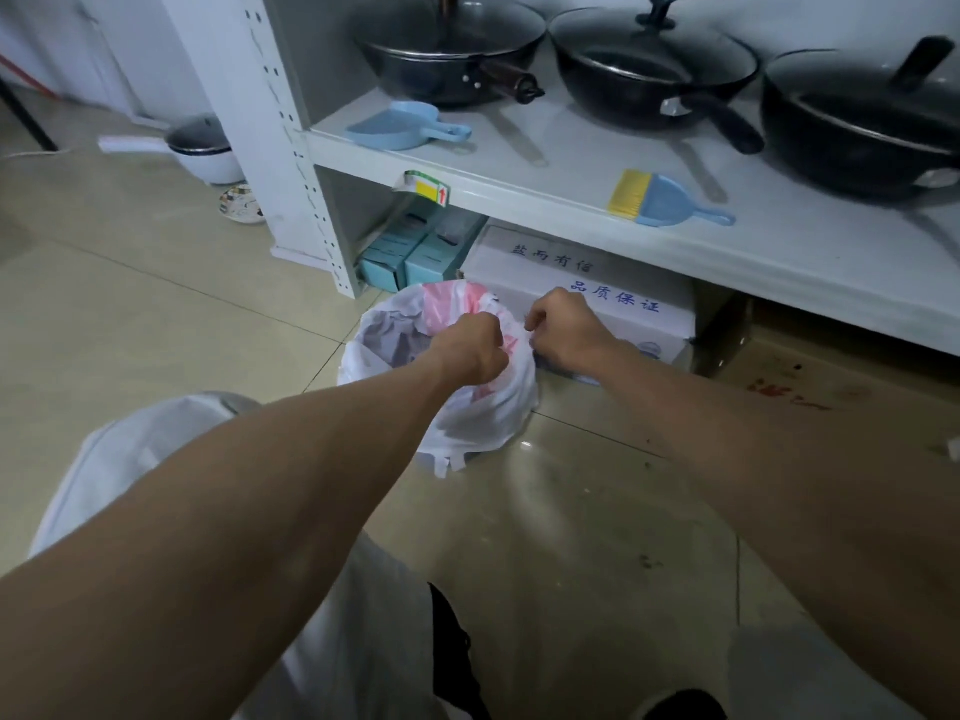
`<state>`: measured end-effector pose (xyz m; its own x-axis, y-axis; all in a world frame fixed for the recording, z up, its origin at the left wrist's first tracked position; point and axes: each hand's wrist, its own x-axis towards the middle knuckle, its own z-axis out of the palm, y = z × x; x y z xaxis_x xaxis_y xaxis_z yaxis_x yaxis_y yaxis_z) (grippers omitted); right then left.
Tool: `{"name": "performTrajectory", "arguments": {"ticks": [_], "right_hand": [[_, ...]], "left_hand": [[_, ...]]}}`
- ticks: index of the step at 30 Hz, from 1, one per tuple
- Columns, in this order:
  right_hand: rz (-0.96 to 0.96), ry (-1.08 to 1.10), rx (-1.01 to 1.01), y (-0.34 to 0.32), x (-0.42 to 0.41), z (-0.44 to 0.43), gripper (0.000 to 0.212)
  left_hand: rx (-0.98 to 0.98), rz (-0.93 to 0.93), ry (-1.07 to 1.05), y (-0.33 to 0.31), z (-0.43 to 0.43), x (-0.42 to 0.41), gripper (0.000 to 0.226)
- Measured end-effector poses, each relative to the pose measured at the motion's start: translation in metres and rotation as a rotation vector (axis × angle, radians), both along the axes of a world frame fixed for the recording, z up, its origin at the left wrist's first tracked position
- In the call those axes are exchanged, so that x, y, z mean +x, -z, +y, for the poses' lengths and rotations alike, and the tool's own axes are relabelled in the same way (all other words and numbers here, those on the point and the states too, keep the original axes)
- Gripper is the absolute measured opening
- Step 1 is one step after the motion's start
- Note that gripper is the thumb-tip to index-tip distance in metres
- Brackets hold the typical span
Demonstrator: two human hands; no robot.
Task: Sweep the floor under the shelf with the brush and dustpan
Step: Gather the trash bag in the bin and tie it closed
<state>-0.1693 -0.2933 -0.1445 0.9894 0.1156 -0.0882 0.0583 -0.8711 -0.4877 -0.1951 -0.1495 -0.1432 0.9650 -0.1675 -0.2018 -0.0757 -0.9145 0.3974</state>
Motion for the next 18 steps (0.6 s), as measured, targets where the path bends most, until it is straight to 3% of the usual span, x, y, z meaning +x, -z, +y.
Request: {"name": "performTrajectory", "arguments": {"ticks": [10,18], "right_hand": [[0.018,0.111,-0.077,0.013,-0.023,-0.086,0.018],[0.176,0.145,-0.056,0.086,-0.039,-0.13,0.019]], "left_hand": [[-0.096,0.053,0.087,0.007,-0.08,-0.004,0.027],[0.03,0.19,0.179,0.085,-0.119,-0.014,0.036]]}}
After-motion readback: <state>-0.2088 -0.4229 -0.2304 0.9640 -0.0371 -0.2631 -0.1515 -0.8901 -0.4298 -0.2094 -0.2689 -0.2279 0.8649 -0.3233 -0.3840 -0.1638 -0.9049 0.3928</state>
